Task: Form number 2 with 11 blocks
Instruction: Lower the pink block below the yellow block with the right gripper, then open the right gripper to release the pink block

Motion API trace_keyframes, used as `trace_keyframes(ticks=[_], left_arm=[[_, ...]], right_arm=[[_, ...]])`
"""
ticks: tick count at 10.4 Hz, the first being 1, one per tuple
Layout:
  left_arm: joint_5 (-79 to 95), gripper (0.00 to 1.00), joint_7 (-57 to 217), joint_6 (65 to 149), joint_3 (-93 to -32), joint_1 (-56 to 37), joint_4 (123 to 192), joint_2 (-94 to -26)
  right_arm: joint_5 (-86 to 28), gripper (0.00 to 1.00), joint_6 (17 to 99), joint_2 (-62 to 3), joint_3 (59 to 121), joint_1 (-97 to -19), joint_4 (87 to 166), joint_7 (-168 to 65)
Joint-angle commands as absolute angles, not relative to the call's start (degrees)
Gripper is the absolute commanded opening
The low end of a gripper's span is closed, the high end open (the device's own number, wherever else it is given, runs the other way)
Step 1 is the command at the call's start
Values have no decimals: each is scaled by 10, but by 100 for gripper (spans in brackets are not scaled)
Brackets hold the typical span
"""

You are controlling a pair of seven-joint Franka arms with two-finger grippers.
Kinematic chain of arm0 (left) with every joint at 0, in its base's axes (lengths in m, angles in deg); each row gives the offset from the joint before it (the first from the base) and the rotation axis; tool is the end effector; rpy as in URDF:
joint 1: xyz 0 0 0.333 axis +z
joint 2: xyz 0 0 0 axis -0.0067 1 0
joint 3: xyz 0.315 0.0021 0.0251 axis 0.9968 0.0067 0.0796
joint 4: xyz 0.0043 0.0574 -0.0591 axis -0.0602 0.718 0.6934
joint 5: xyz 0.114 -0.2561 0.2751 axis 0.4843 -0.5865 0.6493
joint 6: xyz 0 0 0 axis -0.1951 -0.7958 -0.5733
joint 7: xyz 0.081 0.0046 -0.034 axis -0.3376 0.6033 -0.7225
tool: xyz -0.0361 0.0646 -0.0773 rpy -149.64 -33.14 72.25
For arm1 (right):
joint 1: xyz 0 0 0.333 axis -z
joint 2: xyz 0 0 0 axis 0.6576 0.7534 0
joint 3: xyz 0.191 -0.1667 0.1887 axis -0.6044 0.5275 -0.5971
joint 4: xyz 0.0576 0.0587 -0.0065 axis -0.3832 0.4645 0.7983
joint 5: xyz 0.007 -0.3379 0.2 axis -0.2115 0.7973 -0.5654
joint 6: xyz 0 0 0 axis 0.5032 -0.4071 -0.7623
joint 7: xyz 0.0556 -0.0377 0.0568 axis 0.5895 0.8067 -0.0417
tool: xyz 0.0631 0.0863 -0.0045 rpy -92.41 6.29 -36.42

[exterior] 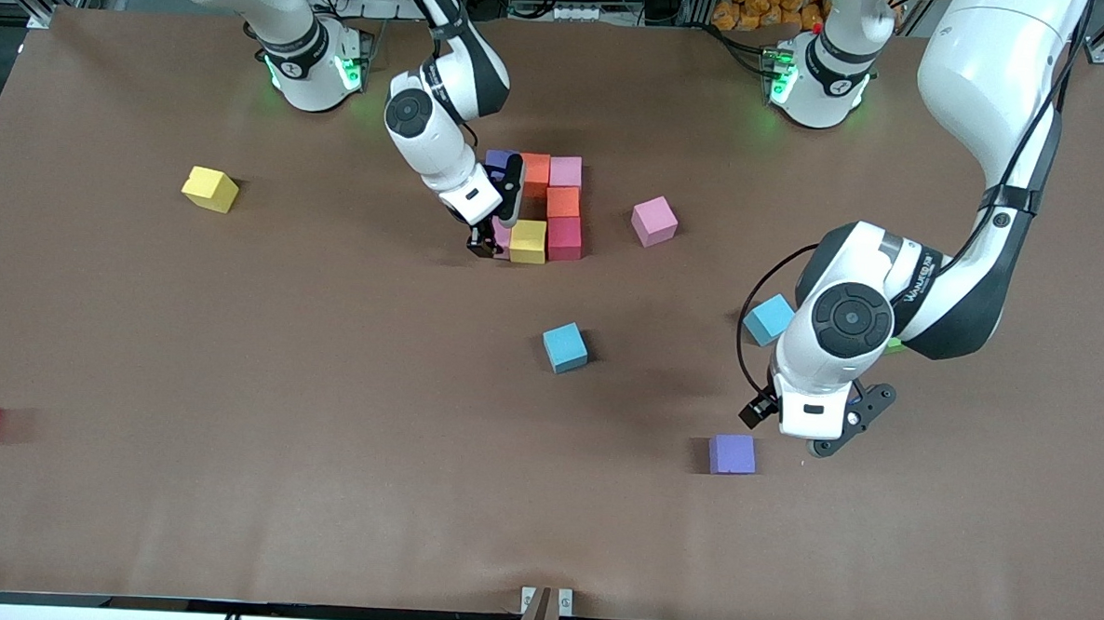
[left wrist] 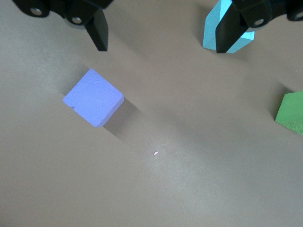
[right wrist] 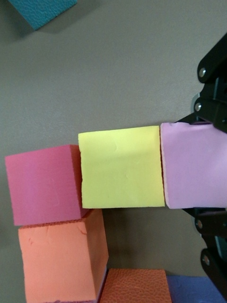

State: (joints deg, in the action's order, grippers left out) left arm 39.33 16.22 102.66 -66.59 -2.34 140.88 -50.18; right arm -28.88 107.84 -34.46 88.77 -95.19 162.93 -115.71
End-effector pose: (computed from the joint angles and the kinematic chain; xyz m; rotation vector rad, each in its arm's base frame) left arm 0.6703 -0.2225 0.3435 -2.8294 -1.0247 -0.0936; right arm 0.3624 0.3723 0.2035 -2.1923 -1.9902 -0.3254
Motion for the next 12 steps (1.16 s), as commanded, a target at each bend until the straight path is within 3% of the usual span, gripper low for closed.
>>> trace_keyframes(ticks=[1, 6, 7, 8, 9, 10, 12], left_arm=[[406, 100, 152, 1028, -668, -23, 1414, -508], [406, 100, 153, 1029, -668, -23, 1414, -507], [406, 100, 153, 1030, -668, -22, 1414, -505], [406, 100, 154, 1030, -668, -19, 1414, -505], [406, 100, 153, 1034, -668, -19, 1414, -505], [406, 100, 154, 1039, -668, -19, 1414, -505], [406, 100, 154, 1047, -668, -18, 1414, -503]], right_arm=[[-305, 0, 1095, -331, 891, -962, 1618, -1171], [-305, 0, 1096, -325, 891, -967, 1614, -1171], [-305, 10, 1096, -325, 891, -967, 1614, -1171], [-306, 30, 1096, -325, 891, -967, 1613, -1171], [-306, 59, 1096, -325, 891, -967, 1611, -1171], [-306, 75, 1095, -325, 891, -966, 1610, -1170], [-306, 81, 1094, -325, 891, -966, 1610, -1164]])
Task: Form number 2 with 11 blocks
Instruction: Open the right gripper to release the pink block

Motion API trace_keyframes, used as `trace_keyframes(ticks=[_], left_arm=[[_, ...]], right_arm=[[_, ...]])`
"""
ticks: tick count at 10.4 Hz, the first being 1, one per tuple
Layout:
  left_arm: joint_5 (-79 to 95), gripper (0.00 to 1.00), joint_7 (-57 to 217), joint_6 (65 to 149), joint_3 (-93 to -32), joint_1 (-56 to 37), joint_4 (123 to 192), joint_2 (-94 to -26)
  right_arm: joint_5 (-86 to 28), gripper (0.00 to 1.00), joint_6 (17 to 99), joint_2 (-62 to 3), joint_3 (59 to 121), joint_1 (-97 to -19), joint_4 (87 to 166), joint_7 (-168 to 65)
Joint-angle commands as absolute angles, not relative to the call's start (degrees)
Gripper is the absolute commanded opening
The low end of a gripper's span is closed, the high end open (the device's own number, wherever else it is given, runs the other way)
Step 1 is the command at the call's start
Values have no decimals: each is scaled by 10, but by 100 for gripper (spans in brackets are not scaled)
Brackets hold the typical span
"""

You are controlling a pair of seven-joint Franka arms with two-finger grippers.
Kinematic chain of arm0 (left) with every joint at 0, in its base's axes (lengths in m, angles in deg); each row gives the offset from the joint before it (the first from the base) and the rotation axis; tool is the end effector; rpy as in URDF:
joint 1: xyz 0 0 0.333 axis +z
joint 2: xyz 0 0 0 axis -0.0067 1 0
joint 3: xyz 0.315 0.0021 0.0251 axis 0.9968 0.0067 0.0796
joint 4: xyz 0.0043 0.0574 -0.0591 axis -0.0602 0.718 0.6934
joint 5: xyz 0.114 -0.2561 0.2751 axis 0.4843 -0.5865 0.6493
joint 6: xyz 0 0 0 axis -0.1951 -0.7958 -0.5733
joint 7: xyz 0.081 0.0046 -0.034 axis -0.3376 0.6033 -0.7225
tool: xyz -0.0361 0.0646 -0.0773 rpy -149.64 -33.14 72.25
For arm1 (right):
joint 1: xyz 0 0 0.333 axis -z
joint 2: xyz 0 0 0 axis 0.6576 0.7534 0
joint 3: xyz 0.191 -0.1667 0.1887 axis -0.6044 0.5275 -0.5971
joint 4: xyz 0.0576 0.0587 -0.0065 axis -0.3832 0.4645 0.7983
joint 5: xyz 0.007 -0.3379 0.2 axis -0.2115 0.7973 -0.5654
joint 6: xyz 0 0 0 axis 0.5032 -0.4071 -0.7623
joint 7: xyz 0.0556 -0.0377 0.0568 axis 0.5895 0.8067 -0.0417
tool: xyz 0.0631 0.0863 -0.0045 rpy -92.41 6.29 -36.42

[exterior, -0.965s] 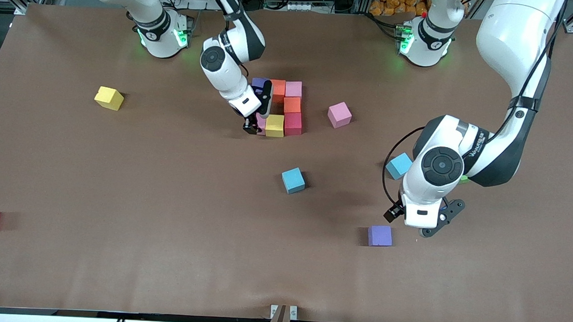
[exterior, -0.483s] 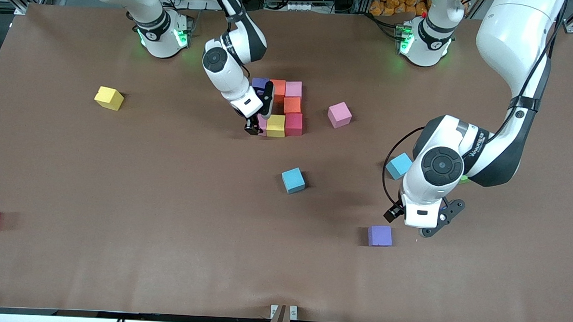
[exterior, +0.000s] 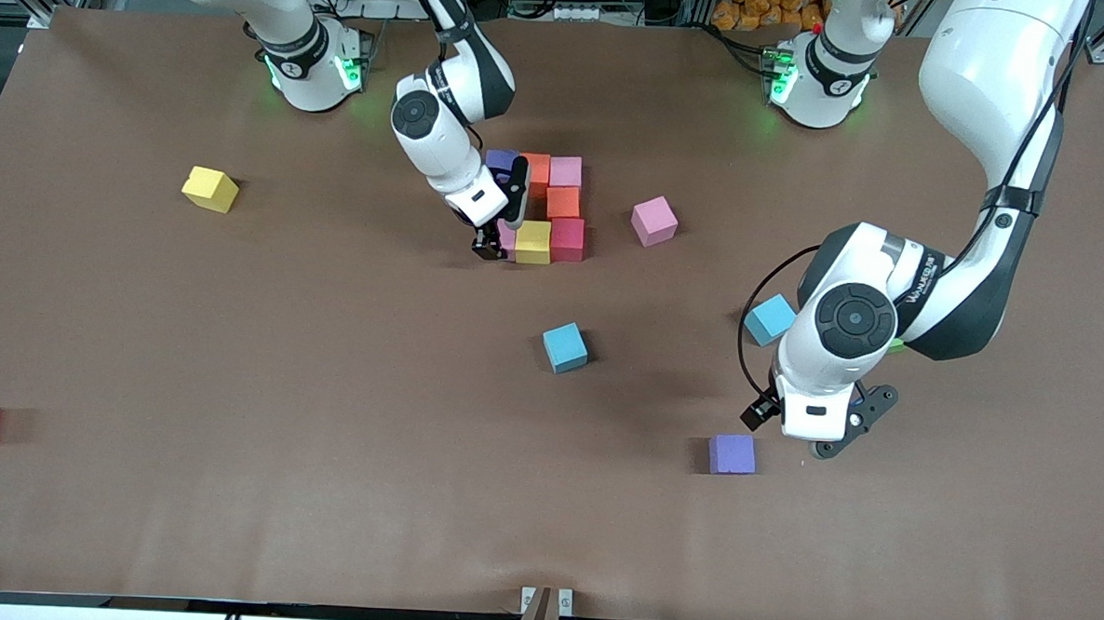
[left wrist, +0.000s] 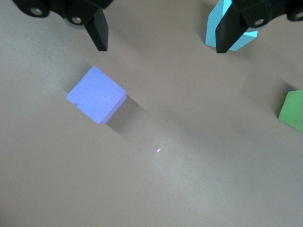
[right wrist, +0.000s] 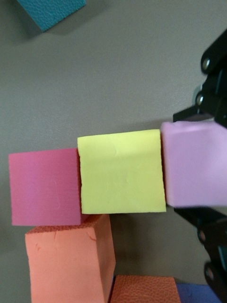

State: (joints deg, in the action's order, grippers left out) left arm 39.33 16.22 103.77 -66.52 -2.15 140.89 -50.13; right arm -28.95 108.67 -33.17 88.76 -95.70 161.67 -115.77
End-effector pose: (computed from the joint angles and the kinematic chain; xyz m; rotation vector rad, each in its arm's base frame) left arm 0.6730 -0.2208 0.3443 -2.8402 -1.0333 -0.1114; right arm 0.3642 0.3801 0.2007 -2.1879 -2.0020 -0.3439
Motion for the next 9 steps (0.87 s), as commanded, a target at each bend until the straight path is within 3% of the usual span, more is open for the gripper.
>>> trace_keyframes(ticks=[1, 2, 9], left_arm=[[406, 100, 154, 1050, -668, -19, 1414, -500], [406, 100, 154, 1051, -668, -19, 1414, -498], [406, 100, 154, 1066, -668, -19, 1414, -495]], right_arm=[[-306, 91, 1093, -326, 891, -965, 1610, -1164], [-306, 100, 1093, -326, 891, -964, 1610, -1169], [-306, 100, 1088, -331, 893, -962, 1605, -1165]])
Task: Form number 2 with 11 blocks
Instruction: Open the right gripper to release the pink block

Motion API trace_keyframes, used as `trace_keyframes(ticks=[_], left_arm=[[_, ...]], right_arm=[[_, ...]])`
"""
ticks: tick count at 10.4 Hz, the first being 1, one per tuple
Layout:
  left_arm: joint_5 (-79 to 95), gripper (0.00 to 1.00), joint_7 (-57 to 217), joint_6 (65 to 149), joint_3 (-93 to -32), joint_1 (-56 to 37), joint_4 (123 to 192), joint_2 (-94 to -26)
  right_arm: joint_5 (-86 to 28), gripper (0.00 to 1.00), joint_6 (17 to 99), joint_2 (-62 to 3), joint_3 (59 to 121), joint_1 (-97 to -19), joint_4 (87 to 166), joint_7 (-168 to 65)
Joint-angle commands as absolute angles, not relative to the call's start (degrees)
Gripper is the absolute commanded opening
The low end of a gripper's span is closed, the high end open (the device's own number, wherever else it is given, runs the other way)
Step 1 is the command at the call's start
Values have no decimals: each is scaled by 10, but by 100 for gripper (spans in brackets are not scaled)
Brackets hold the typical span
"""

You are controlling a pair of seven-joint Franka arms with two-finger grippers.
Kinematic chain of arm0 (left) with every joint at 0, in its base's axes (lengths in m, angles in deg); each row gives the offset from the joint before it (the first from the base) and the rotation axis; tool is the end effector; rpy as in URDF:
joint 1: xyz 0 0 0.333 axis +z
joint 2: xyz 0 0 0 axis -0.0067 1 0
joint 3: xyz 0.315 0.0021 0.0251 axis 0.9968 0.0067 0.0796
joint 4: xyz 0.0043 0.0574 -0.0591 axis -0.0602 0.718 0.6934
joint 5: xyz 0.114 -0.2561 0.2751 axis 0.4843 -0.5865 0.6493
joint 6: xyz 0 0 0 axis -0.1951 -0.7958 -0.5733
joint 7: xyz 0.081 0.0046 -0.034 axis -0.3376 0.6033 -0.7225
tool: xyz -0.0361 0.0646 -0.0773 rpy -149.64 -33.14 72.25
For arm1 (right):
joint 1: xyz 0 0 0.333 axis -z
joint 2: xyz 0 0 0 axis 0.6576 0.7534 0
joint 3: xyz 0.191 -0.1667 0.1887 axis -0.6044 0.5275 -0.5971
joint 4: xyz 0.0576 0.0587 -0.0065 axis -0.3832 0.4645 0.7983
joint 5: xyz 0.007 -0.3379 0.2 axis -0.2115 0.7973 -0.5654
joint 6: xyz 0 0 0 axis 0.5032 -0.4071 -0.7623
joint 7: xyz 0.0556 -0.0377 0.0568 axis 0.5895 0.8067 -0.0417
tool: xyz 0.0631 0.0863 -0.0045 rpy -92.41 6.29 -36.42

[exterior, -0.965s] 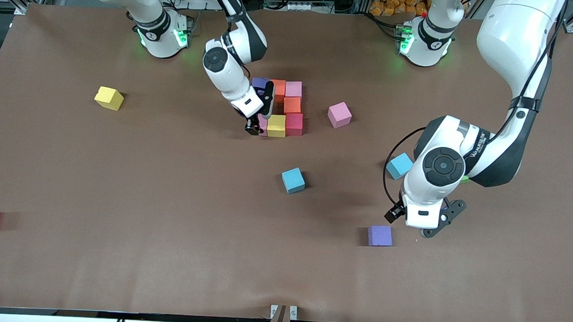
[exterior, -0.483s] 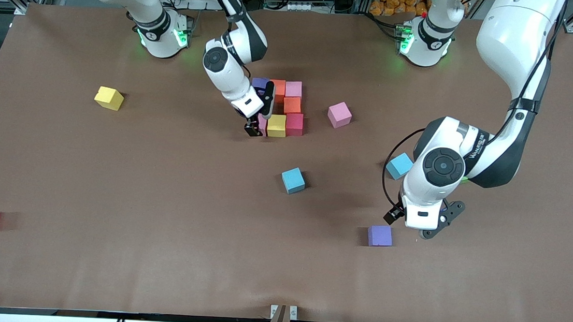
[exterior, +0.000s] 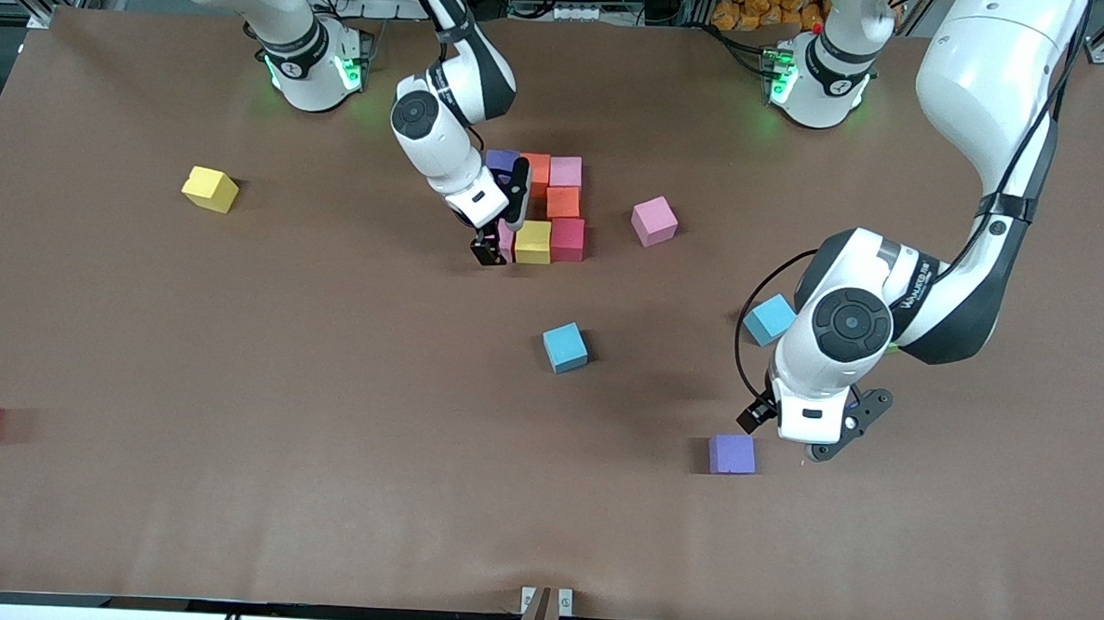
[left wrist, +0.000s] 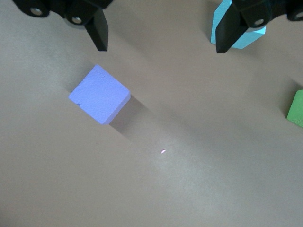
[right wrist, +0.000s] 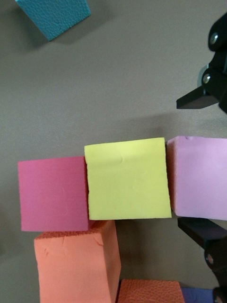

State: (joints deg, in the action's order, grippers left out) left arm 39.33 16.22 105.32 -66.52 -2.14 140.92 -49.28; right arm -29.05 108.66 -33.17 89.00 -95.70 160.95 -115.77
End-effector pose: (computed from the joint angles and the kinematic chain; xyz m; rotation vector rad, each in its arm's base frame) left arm 0.6755 -0.2225 0.3362 -2.8554 -1.0345 -0.1167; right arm 0.3690 0.3824 0.2050 -2.1901 -1.9954 -0.3630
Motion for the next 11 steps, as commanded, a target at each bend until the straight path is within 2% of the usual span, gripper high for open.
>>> trace_keyframes(ticks=[1, 4, 8, 11], left_arm=[[406, 100, 154, 1068, -668, -18, 1414, -492], [405, 100, 157, 1074, -668, -19, 1413, -486], [404, 100, 164, 1086, -660, -19, 1413, -478], [393, 100, 143, 1091, -660, -17, 1413, -476]], right_arm=[[-306, 100, 1085, -332, 892, -962, 1605, -1165], [-305, 100, 1007, -343, 896, -959, 1583, -1167], [-305, 100, 986, -353, 897, -959, 1581, -1165], [-305, 100, 908, -385, 927, -936, 1571, -1166]])
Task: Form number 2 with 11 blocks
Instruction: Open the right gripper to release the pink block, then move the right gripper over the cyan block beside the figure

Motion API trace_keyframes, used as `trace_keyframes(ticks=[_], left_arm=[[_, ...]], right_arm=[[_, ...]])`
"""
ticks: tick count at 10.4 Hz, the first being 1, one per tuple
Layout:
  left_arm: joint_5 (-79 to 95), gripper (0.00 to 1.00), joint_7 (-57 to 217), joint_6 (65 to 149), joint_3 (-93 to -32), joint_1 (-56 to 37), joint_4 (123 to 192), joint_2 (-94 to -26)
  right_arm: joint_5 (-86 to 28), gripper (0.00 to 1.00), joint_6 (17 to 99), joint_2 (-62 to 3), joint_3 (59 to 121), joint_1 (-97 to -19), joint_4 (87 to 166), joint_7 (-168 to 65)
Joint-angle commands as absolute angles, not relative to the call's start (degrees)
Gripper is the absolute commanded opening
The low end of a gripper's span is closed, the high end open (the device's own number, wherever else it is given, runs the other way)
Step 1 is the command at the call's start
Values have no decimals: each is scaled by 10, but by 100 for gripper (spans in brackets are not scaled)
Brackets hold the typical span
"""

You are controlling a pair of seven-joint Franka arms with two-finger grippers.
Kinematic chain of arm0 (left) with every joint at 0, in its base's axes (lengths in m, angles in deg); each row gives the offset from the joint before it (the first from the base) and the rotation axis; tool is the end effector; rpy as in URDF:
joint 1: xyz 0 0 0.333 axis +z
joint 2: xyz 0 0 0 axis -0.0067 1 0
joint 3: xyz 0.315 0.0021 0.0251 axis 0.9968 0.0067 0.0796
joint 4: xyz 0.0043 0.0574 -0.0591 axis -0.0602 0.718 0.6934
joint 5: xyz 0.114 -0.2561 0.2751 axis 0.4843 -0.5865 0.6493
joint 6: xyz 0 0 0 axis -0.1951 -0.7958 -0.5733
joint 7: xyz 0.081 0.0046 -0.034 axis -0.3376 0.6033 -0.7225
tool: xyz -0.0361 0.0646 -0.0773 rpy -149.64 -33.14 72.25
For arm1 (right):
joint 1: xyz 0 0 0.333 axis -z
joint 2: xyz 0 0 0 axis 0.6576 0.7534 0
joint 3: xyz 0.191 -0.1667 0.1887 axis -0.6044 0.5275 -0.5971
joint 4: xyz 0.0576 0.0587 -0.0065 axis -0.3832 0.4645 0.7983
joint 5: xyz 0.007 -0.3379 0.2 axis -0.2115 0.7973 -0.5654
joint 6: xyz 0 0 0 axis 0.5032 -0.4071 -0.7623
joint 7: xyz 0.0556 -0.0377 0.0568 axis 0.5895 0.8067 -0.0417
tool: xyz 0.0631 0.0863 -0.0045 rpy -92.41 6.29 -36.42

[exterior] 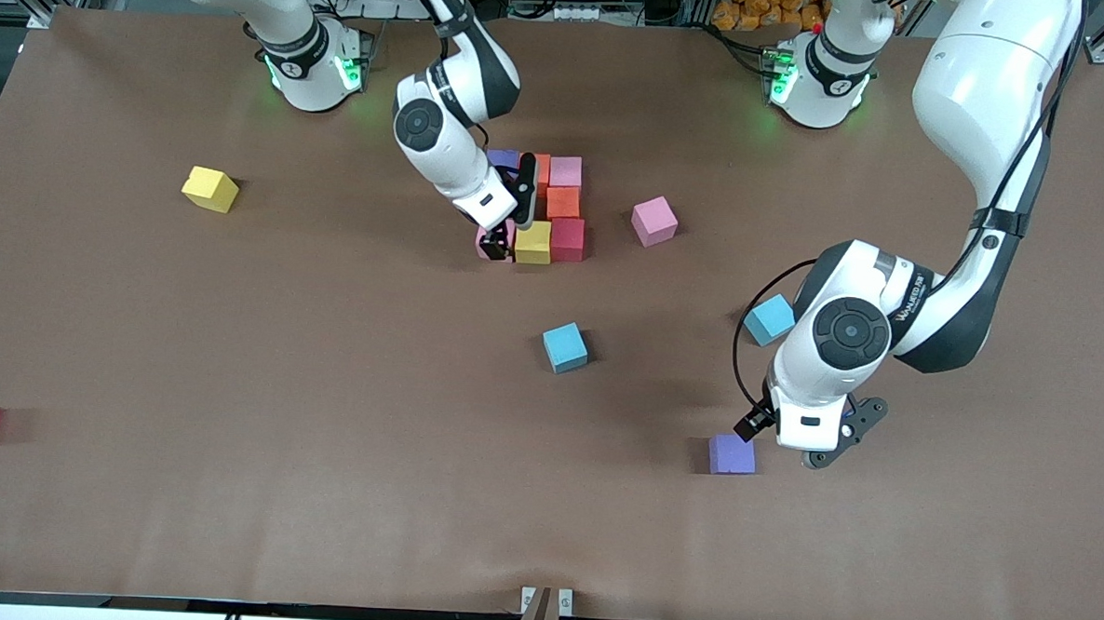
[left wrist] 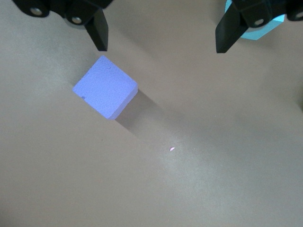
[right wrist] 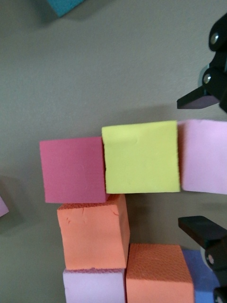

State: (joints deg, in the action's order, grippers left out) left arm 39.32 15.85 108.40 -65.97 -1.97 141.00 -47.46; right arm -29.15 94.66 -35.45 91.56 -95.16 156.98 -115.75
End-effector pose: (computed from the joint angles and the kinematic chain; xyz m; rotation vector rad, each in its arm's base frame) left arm 0.6820 -0.2187 0.3172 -2.8707 -1.0590 -0.1264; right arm 0.3849 0.3859 0.2296 -2.1267 -1.9263 -0.2058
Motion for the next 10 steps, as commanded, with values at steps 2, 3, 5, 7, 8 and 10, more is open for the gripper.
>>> trace_keyframes(ticks=[2, 3, 5, 7, 8, 10], left_arm=[[380, 100, 93, 1096, -660, -4, 1413, -476], [367, 100, 72, 1097, -660, -3, 1413, -475], [362, 100, 21, 1097, -659, -1, 1413, -470], [362, 100, -37, 1103, -659, -1, 1413, -458], [360, 100, -65, 1109, -655, -1, 1413, -457], [356, 100, -124, 1118, -652, 0, 1412, -451]], right_arm=[[-305, 100, 877, -387, 932, -924, 1545, -1159], [-302, 100, 841, -387, 946, -919, 1520, -1160], [-298, 100, 776, -383, 973, -909, 1482, -1159], [-279, 100, 775, -378, 981, -895, 1466, -1158], [-274, 100, 775, -368, 996, -893, 1452, -1158], [-275, 100, 778, -338, 1005, -893, 1431, -1129]])
